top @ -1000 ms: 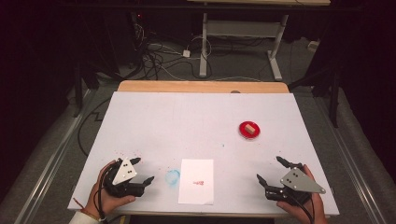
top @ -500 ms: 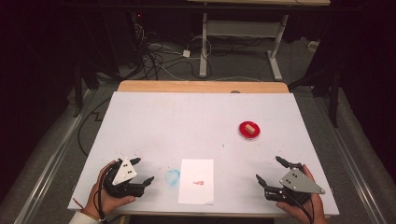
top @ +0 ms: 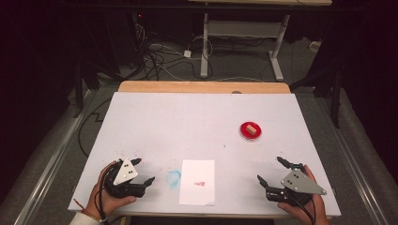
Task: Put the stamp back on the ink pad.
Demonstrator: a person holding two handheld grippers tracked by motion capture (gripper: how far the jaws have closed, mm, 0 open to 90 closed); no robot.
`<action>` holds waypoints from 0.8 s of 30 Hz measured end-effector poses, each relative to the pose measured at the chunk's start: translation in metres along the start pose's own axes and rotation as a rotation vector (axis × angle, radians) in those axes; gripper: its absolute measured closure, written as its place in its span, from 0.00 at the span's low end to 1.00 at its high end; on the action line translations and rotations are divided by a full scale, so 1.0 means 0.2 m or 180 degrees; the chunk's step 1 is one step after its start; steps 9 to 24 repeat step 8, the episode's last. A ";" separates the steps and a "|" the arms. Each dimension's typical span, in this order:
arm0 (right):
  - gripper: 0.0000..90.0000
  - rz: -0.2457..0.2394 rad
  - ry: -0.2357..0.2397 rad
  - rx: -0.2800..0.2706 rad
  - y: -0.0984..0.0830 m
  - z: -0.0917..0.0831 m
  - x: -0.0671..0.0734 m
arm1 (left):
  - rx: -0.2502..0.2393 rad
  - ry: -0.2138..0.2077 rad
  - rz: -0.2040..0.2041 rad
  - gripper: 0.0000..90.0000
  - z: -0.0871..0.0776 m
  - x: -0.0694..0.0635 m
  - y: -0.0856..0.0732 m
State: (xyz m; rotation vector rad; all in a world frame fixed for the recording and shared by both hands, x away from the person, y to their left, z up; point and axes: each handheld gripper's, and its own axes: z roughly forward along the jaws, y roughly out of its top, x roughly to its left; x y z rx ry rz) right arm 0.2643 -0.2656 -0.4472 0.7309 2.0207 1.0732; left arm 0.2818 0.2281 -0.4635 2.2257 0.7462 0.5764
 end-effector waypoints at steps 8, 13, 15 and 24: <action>0.18 -0.0028 0.0037 0.0031 0.00 0.01 0.01 | -0.0009 -0.0013 -0.0013 0.23 0.01 0.01 0.01; 0.18 -0.0028 0.0037 0.0031 0.00 0.01 0.01 | -0.0009 -0.0013 -0.0013 0.23 0.01 0.01 0.01; 0.18 -0.0028 0.0037 0.0031 0.00 0.01 0.01 | -0.0009 -0.0013 -0.0013 0.23 0.01 0.01 0.01; 0.18 -0.0028 0.0037 0.0031 0.00 0.01 0.01 | -0.0009 -0.0013 -0.0013 0.23 0.01 0.01 0.01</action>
